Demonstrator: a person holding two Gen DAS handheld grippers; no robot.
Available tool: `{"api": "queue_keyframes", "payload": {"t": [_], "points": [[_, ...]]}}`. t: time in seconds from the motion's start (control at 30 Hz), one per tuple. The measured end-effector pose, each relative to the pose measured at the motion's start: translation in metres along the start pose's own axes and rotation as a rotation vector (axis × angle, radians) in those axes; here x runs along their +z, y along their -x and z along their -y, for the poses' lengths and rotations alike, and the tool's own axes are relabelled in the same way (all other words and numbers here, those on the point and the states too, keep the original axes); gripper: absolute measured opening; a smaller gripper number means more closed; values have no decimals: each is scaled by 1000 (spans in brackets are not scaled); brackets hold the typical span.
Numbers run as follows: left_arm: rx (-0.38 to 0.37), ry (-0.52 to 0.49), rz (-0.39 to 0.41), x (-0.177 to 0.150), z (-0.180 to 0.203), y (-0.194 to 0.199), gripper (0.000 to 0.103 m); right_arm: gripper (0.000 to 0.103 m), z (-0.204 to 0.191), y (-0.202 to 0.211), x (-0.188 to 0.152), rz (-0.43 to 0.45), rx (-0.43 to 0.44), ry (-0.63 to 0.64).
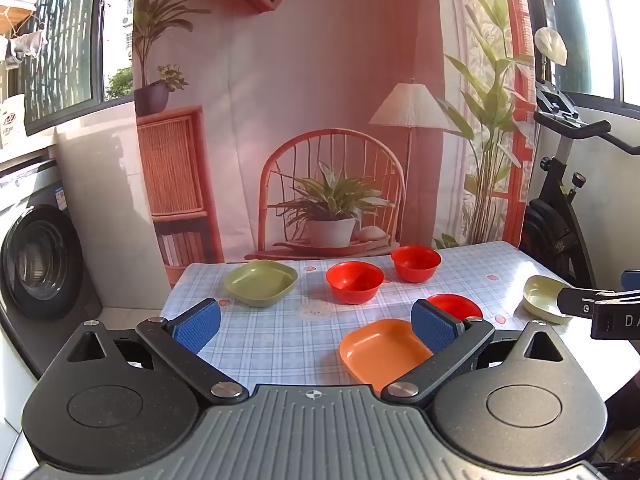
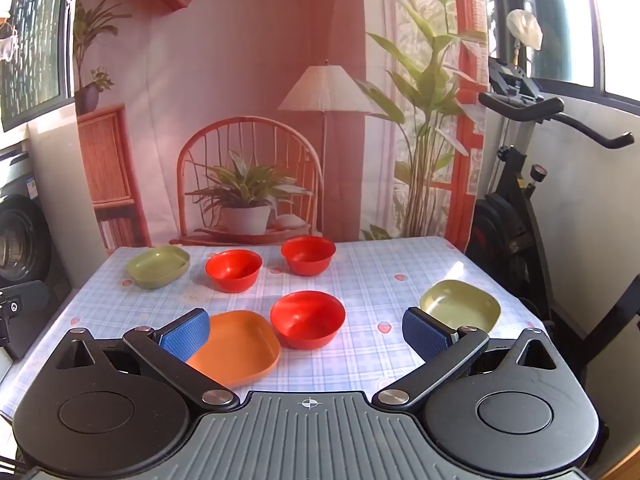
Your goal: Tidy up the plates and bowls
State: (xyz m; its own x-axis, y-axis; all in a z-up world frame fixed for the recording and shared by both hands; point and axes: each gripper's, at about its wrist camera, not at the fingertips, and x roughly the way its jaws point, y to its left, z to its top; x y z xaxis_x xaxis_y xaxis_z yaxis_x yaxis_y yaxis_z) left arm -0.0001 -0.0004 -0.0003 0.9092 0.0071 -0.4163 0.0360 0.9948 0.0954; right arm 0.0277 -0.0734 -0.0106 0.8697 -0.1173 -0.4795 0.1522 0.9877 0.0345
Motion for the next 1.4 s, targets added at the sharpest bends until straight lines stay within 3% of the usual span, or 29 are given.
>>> {"api": "queue_keyframes", "payload": {"t": [1.4], "points": [[-8, 19, -2, 3, -2, 2, 102, 103, 0, 1, 0, 7, -3, 6]]}}
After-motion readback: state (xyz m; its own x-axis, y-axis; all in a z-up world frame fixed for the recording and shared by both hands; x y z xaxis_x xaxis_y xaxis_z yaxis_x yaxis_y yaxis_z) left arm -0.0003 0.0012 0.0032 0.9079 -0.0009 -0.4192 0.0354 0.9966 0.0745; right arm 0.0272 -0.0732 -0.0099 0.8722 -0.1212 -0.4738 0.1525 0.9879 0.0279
